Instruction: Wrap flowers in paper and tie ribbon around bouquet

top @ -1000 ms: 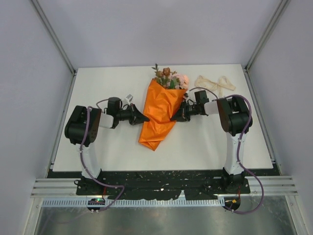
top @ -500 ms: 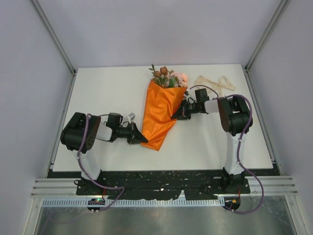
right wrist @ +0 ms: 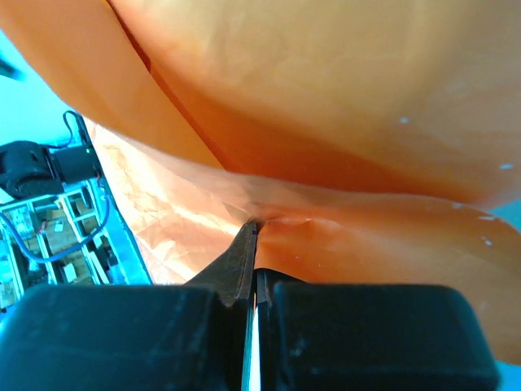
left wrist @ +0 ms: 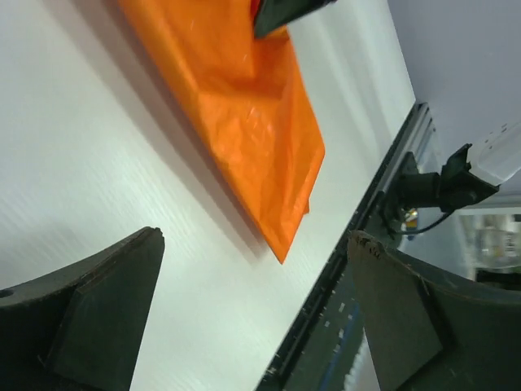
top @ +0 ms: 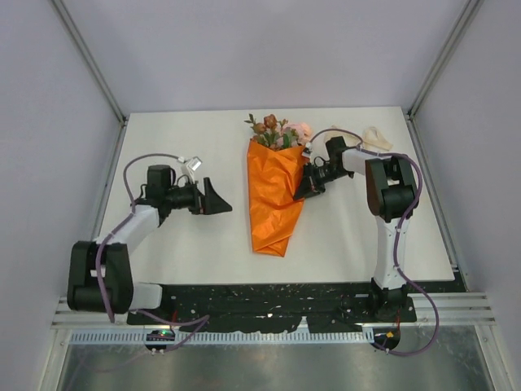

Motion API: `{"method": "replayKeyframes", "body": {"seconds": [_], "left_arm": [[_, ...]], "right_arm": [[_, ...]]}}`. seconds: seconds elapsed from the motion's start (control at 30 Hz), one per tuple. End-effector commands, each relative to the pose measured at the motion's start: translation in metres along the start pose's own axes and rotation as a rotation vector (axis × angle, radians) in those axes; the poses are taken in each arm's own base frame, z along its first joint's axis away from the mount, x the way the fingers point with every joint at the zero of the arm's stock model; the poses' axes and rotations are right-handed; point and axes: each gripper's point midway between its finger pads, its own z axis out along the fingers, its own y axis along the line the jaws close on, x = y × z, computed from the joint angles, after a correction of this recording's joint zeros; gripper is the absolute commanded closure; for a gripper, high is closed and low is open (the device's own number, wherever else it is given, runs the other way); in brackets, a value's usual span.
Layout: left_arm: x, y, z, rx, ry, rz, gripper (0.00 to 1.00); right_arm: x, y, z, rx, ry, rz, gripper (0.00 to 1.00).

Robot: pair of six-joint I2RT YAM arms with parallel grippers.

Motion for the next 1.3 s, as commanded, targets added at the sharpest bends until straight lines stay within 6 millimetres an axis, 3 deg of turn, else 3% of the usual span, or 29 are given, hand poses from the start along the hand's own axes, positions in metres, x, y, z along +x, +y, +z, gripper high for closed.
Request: {"method": "replayKeyframes", "body": {"seconds": [0.0,0.07,0.13,0.2,0.23,0.3,0.37,0.5,0.6,0.73,0.87,0.9,0.93,1.0,1.07,1.13,1.17,1.23,1.27], "left_arm": [[-0.063,-0.039,-0.024,-0.030,-0.195,0.400,0.00],[-0.095,-0.047,-0.027,-0.050,-0.328,0.322,0.00],[-0.121,-0.050,-0.029,-0.047,-0.377,0.139,0.00],[-0.130,-0.066,-0.009,0.064,-0.274,0.096,0.01],[-0.128,-0.074,0.004,0.084,-0.194,0.079,0.00],[-0.115,-0.068,0.028,0.034,-0.121,0.055,0.02],[-0.117,-0.091,0.049,0.128,-0.175,0.116,0.15],[-0.084,-0.104,0.102,0.162,-0.038,0.056,0.54],[-0.061,-0.103,0.137,0.150,0.037,-0.011,0.67],[-0.034,-0.067,0.171,0.019,0.116,-0.114,0.81],[-0.020,-0.039,0.185,-0.067,0.156,-0.145,0.87],[-0.015,-0.031,0.187,-0.104,0.175,-0.149,0.89],[-0.012,-0.022,0.189,-0.141,0.184,-0.159,0.91],[-0.001,-0.008,0.191,-0.183,0.225,-0.171,0.97],[0.003,-0.001,0.190,-0.218,0.238,-0.171,1.00],[0.005,0.003,0.190,-0.236,0.246,-0.171,1.00],[0.005,0.003,0.189,-0.235,0.246,-0.167,1.00],[0.005,0.003,0.190,-0.234,0.248,-0.173,1.00],[0.005,0.002,0.190,-0.229,0.248,-0.175,1.00]], "right_arm": [[0.013,0.004,-0.012,-0.007,0.079,-0.094,0.95],[0.011,0.004,-0.012,-0.010,0.076,-0.101,0.95],[0.010,0.003,-0.011,-0.011,0.074,-0.100,0.95],[0.009,0.005,-0.010,-0.018,0.071,-0.105,0.95],[0.005,0.004,-0.010,-0.020,0.059,-0.109,0.95],[0.004,0.006,-0.009,-0.032,0.050,-0.097,0.95],[0.002,0.007,-0.008,-0.035,0.037,-0.082,0.95],[-0.005,0.013,-0.008,-0.040,-0.018,-0.063,0.95],[-0.009,0.016,-0.008,-0.038,-0.051,-0.074,0.95],[-0.012,0.015,-0.009,-0.020,-0.066,-0.060,0.95],[-0.017,0.020,-0.016,0.001,-0.086,-0.079,0.93],[-0.018,0.020,-0.018,0.013,-0.092,-0.083,0.86],[-0.020,0.022,-0.023,0.021,-0.103,-0.093,0.80],[-0.025,0.024,-0.038,0.049,-0.126,-0.115,0.52],[-0.030,0.022,-0.061,0.087,-0.149,-0.162,0.39],[-0.036,0.016,-0.093,0.154,-0.171,-0.195,0.30],[-0.033,0.006,-0.112,0.203,-0.174,-0.175,0.29],[-0.048,-0.012,-0.162,0.322,-0.233,-0.231,0.27],[-0.047,-0.025,-0.177,0.393,-0.231,-0.225,0.27]]}}
